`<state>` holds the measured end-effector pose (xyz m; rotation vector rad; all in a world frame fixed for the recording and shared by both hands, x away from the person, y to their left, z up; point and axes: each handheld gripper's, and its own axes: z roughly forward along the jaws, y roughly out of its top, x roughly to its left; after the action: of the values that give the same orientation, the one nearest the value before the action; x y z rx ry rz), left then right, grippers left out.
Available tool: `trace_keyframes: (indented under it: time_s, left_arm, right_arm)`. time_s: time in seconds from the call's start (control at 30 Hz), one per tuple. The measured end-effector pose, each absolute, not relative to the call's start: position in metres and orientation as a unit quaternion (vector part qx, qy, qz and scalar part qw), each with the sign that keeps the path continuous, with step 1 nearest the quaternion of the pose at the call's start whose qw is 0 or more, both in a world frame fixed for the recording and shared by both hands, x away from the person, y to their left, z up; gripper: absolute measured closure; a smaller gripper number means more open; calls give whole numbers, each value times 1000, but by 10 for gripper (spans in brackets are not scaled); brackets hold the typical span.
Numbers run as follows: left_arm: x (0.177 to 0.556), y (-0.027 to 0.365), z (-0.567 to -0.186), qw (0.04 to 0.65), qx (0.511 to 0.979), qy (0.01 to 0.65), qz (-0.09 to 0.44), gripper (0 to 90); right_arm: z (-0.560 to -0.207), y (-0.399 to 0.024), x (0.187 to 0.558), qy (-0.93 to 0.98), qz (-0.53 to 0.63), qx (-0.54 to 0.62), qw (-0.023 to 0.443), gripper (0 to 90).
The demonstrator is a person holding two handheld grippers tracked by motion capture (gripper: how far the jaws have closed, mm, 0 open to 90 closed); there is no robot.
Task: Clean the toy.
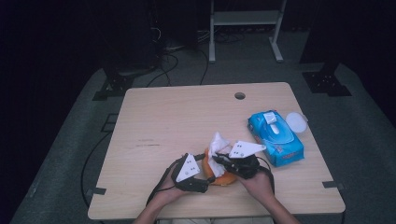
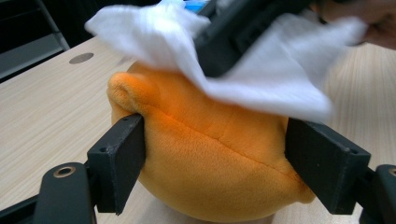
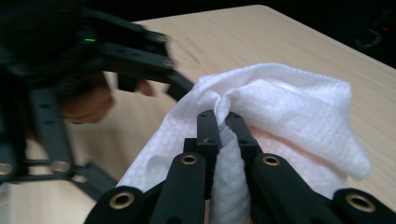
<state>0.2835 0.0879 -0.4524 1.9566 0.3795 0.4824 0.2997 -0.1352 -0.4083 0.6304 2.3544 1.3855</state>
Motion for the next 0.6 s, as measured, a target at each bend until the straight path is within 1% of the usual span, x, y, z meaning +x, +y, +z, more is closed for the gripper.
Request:
trace_keyframes:
  time_s: [0.07, 0.1, 0.17, 0.23, 0.27, 0.33, 0.43, 0.5, 0.6]
  left_arm:
    - [284, 88, -452, 517, 817, 157, 202, 217]
    - [284, 89, -452, 518, 816, 158, 201, 216]
    - [284, 89, -449, 524, 810, 165, 204, 189]
    - [284, 90, -448, 534, 802, 175, 201, 147]
    - [286, 91, -447, 544, 793, 192, 197, 138]
    - [288, 91, -449, 539, 796, 196, 192, 129]
    - [286, 89, -453, 535, 800, 192, 190, 168]
    - [285, 87, -452, 532, 803, 184, 193, 205]
    - [281, 84, -452, 533, 805, 164, 202, 230]
  right_arm:
    - [-409, -140, 302, 825, 486, 229, 172, 854]
    - [-411, -151, 306, 820, 487, 252, 165, 854]
    - [-413, -155, 308, 819, 488, 254, 161, 854]
    - [-414, -155, 305, 823, 488, 249, 154, 854]
    - [-414, -154, 304, 824, 490, 242, 150, 854]
    - [-415, -150, 301, 830, 489, 228, 144, 854]
    - [-414, -145, 298, 836, 480, 220, 150, 854]
    - [-412, -146, 300, 832, 485, 229, 144, 854]
    - [-407, -145, 300, 826, 493, 233, 144, 853]
